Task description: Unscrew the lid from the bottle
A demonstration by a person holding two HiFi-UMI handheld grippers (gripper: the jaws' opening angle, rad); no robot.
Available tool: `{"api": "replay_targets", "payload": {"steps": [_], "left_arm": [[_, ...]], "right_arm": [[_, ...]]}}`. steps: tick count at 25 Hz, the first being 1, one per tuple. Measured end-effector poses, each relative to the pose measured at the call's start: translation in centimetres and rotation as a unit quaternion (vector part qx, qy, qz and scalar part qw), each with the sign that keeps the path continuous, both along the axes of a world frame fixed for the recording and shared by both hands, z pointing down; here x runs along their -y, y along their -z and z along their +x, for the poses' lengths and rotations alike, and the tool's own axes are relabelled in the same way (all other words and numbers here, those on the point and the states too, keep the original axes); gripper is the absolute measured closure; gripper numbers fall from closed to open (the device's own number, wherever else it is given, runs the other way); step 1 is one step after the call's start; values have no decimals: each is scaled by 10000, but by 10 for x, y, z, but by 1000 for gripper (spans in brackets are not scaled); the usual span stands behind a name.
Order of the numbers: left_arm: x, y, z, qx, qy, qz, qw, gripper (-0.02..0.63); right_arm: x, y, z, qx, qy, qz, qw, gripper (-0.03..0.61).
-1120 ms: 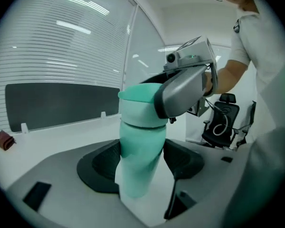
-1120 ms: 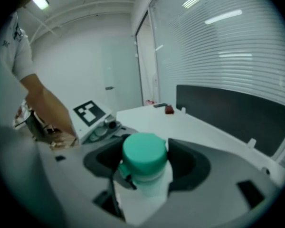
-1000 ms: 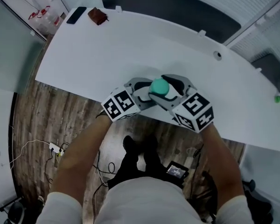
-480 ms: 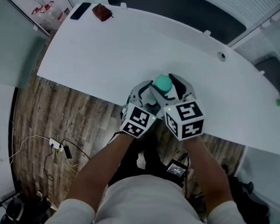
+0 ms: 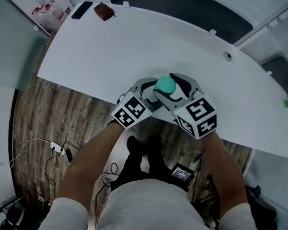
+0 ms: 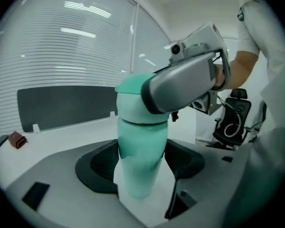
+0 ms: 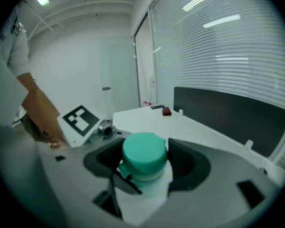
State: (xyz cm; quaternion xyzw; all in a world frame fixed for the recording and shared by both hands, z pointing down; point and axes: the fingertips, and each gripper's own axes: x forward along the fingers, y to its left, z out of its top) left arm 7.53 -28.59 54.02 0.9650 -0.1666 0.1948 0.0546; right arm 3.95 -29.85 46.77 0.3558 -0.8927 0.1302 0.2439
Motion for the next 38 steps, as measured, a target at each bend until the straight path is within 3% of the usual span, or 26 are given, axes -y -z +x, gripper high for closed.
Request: {"api": "replay_targets", "payload": {"steps": [4,7,9,13,16,20,23,27,32,35,38], "left_arm": [[-7,-1,-1,77,-913,-119,9957,308],[-6,0,-1,195,-1059,-146,9941,307],[-4,2,-4,196,-725,12,9972,307],[2,11,-17,-74,653,462,9968,290],[-1,4,-12,-121,1300,342,9909,290],[5,-6,-7,-103,1742,150,9845,293],[6,-3,-6,-113,1443,77,9894,296],[-2,-4,-3,-32,528,12,9986,298],[-9,-5,-1,175,-508,-22,9986,298],[-10,-5,-2,227,-818,-23,9964,298],[-9,-5,-4,341,-658,7,9972,296]], "right_arm": [[-7,0,-5,4,846,-7,9964,273],[-6,0,-6,45,883,-40,9961,273],[-3,0,-5,51,617,-21,9981,273],[1,0,-1,81,-179,-49,9998,273],[2,1,0,66,-703,-17,9975,273],[2,0,0,55,-1088,67,9940,273],[1,0,-1,58,-901,67,9959,273],[-5,0,-5,-39,-172,111,9998,273],[-10,0,-7,-72,534,49,9985,273],[-11,1,-9,17,704,33,9975,273],[-9,0,-8,28,489,28,9988,273]]}}
